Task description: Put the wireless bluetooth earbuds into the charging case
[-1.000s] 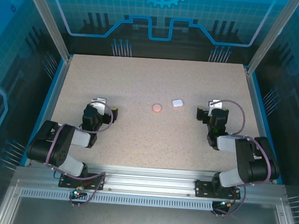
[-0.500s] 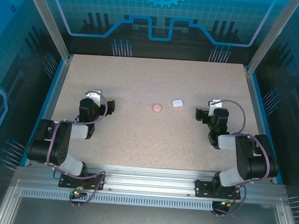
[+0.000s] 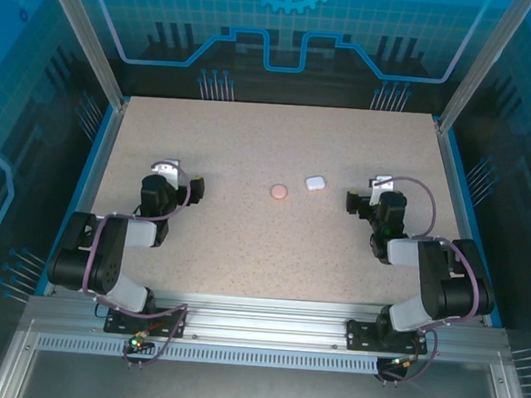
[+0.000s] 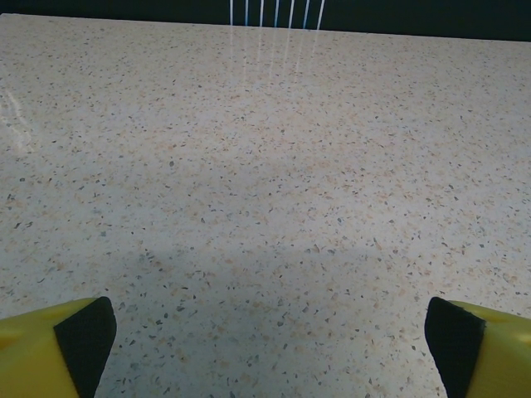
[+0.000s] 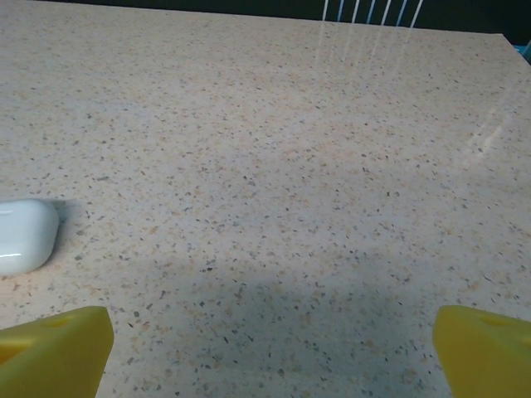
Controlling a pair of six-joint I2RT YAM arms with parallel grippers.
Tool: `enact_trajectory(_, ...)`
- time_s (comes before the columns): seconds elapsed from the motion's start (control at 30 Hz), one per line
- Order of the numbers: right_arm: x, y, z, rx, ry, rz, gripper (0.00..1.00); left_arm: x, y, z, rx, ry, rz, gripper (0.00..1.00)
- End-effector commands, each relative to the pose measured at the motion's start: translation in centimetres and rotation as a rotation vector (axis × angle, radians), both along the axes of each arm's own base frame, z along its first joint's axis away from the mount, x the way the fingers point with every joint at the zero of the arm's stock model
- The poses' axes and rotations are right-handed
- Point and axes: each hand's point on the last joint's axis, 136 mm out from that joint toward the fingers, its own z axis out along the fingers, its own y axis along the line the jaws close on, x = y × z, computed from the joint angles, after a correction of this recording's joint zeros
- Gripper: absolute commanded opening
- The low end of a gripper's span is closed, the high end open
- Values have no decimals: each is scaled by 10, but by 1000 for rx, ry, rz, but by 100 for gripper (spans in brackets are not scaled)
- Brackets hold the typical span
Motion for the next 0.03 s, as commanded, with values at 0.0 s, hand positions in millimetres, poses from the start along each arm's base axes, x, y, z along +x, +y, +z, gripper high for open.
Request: enact_trajectory(0.0,7,5,8,-2,-24,47,100,2,0,0,-7,2,-3,99)
